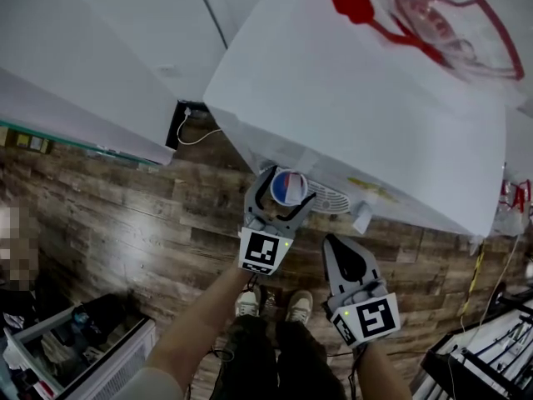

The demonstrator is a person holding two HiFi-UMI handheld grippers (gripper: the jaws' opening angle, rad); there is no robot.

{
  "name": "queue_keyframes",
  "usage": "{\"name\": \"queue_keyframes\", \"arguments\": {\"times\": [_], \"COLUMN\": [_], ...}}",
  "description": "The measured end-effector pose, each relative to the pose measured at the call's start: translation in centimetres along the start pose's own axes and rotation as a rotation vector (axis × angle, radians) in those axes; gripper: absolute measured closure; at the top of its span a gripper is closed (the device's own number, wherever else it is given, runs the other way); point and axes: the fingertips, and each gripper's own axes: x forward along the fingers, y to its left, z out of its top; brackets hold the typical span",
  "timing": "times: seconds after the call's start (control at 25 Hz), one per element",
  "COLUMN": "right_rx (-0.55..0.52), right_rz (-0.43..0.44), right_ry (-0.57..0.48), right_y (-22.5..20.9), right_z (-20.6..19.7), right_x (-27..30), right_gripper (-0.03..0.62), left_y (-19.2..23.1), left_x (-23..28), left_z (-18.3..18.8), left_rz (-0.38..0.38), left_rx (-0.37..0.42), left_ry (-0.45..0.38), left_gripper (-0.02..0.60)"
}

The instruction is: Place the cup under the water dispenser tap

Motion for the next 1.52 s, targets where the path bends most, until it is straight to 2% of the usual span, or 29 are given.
{"name": "queue_keyframes", "arguments": {"times": [0.24, 0.44, 0.48, 0.56, 0.68, 0.92, 1.04, 1.2, 1.52], "right_rx": [-0.002, -0.093, -0.101, -0.100, -0.068, -0.046, -0.041, -0.067, -0.106], "right_rz": [-0.009, -0.028, -0.026, -0.028, -0.052, -0.096, -0.097, -0.090, -0.133], "right_ry": [0.026, 0.011, 0.008, 0.005, 0.009, 0.001, -0.037, -0.087, -0.124], "right_y": [-0.4, 0.4, 0.6, 0.9, 1.1, 2.7, 3.8, 5.6, 8.6], "right_z": [0.5, 3.5, 4.2, 5.5, 7.4, 12.0, 15.0, 19.3, 26.3], "right_x": [-0.4, -1.3, -1.6, -2.1, -3.1, -6.5, -8.5, -11.5, -17.5], "right_gripper": [0.588, 0.588, 0.588, 0.588, 0.588, 0.588, 0.588, 0.588, 0.588], "left_y": [-0.1, 0.0, 0.1, 0.3, 0.7, 0.7, -0.1, -0.9, -0.7], "left_x": [-0.4, -2.6, -3.1, -4.3, -5.9, -9.8, -11.6, -14.3, -20.1], "left_z": [-0.8, 0.0, 0.4, 1.3, 3.2, 9.1, 12.2, 17.6, 29.1], "left_rz": [-0.020, -0.013, -0.006, 0.002, 0.001, 0.001, -0.037, -0.069, -0.063], "left_rx": [-0.033, -0.011, -0.015, -0.032, -0.052, -0.048, -0.070, -0.098, -0.061], "left_ry": [0.083, 0.170, 0.182, 0.209, 0.242, 0.249, 0.257, 0.243, 0.172], "left_gripper": [0.144, 0.140, 0.143, 0.215, 0.237, 0.318, 0.405, 0.441, 0.512]}}
